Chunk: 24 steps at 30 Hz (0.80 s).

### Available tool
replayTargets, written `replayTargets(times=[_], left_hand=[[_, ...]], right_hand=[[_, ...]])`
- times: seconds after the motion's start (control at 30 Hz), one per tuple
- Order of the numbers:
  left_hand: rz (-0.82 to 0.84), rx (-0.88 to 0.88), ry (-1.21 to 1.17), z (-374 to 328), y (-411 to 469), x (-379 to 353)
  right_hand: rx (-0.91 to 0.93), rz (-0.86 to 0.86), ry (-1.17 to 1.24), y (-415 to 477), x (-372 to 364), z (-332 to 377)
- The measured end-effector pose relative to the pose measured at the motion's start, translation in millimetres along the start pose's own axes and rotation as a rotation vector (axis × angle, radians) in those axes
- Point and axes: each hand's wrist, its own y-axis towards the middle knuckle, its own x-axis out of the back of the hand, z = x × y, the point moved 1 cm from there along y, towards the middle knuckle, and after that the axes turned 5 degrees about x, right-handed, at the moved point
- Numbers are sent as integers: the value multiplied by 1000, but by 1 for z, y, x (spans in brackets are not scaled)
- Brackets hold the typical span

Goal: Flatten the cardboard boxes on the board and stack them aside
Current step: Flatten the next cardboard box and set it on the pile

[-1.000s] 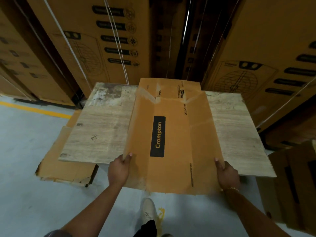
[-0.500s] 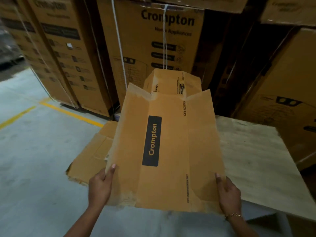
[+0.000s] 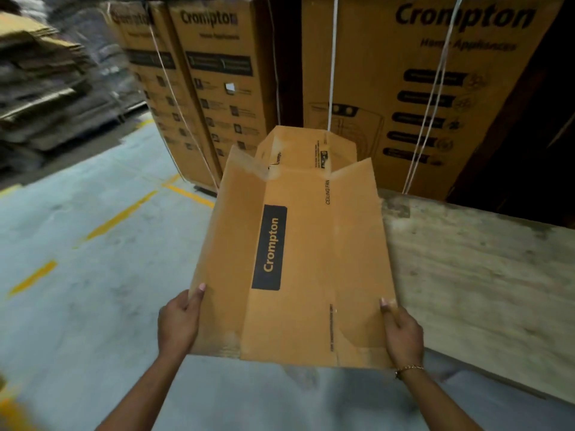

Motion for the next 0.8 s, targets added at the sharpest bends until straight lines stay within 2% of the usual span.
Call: replayTargets(times=[0.3,0.43,0.57,0.8], left_hand=[[5,40,121,34,113,8],[8,-12,177,43,148,3],[64,4,236,57,190,-9],[237,23,301,83,279,-53]], right_hand=[[-68,72,15,37,-124,23],[-149,111,0,48,-164,27],[-208,137,-39,57,-198,29],[-382,85,-128,66,-252,25]])
